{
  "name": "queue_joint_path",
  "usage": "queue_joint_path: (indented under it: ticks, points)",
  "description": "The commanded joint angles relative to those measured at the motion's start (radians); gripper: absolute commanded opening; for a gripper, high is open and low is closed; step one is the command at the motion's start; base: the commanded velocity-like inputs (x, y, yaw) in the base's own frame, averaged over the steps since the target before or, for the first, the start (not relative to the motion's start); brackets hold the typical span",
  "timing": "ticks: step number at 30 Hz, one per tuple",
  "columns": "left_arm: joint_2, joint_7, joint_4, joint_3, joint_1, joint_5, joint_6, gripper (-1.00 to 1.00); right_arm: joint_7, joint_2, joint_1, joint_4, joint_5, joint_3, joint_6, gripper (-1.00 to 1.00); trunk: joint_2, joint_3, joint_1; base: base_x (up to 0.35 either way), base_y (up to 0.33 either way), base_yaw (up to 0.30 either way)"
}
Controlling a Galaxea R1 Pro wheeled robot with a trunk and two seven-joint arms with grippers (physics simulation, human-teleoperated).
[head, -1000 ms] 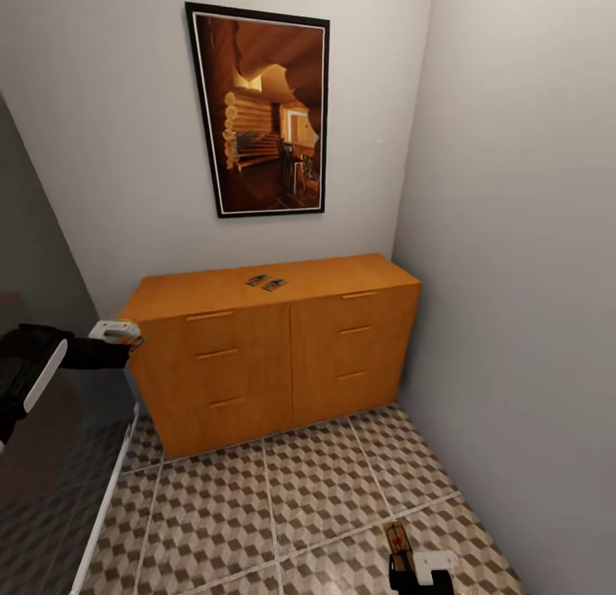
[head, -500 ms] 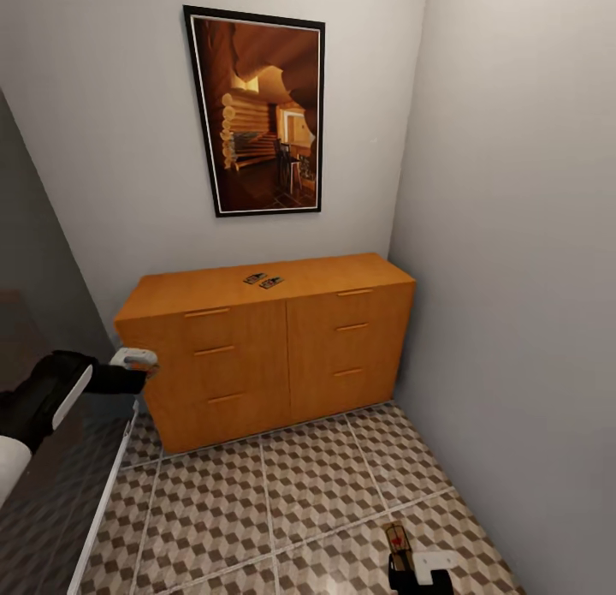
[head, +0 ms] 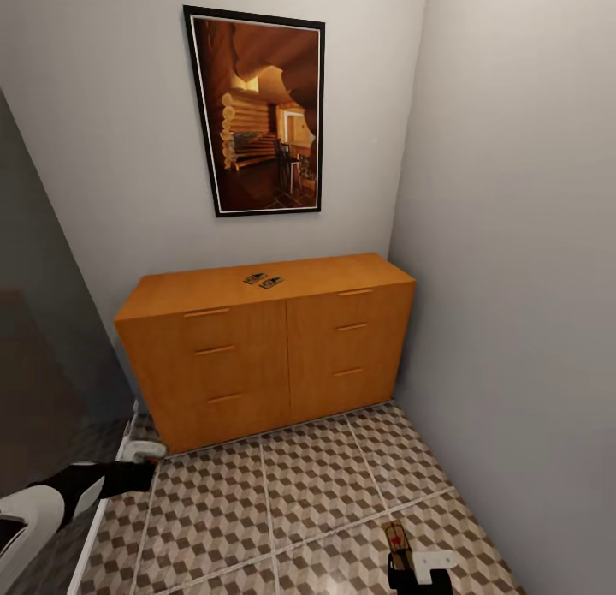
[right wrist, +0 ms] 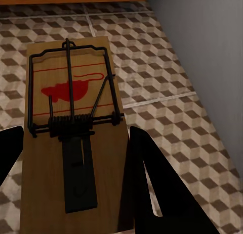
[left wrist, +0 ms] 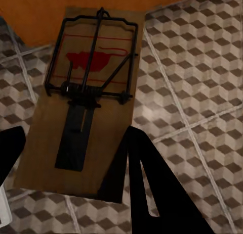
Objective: Take the four mousetraps from the cabinet in the bathroom and place them on the bathroom floor. Make sure all four end up on the same floor surface, and ensure that at least two of them are either under or directly next to the same bathroom sink.
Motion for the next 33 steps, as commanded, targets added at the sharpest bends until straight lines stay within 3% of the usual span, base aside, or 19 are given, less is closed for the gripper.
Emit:
queue_joint_path:
  ticks: [1,13,16,20,23,29,33]
  points:
    - [-0.002,-0.005,0.011,-0.004,0.012,0.009,-0.016,-1.00,0.000,0.001,-0.001,0.001,-0.010,0.009,-0.004,-1.00,-0.001,-0.001,0.000,0.000,0.000,0.000]
    - [-0.005,0.002,0.030,-0.003,0.185,0.014,-0.149,-1.00,0.002,-0.004,-0.001,-0.001,-0.011,0.009,-0.014,-1.00,-0.001,-0.001,0.000,0.000,0.000,0.000]
    - [-0.012,0.063,0.030,-0.003,0.217,0.016,-0.170,-1.00,0.003,-0.005,-0.001,-0.001,-0.011,0.009,-0.014,-1.00,-0.001,-0.001,0.000,0.000,0.000,0.000]
    - [-0.062,0.233,0.030,-0.003,0.280,0.018,-0.243,-1.00,0.004,-0.005,-0.001,-0.002,-0.011,0.009,-0.015,-1.00,-0.001,-0.001,0.000,0.000,0.000,0.000]
    - [-0.086,0.292,0.030,-0.002,0.318,0.018,-0.311,-1.00,0.004,-0.005,-0.001,-0.002,-0.011,0.009,-0.015,-1.00,-0.001,-0.001,0.000,0.000,0.000,0.000]
    - [-0.148,0.322,0.030,-0.002,0.410,0.027,-0.423,-1.00,0.004,-0.005,-0.001,-0.003,-0.012,0.007,-0.015,-1.00,-0.001,-0.001,0.000,0.000,0.000,0.000]
    - [-0.176,0.325,0.030,-0.001,0.464,0.115,-0.553,-1.00,0.004,-0.005,-0.001,-0.004,-0.013,0.005,-0.015,-1.00,-0.001,-0.001,0.000,0.000,0.000,0.000]
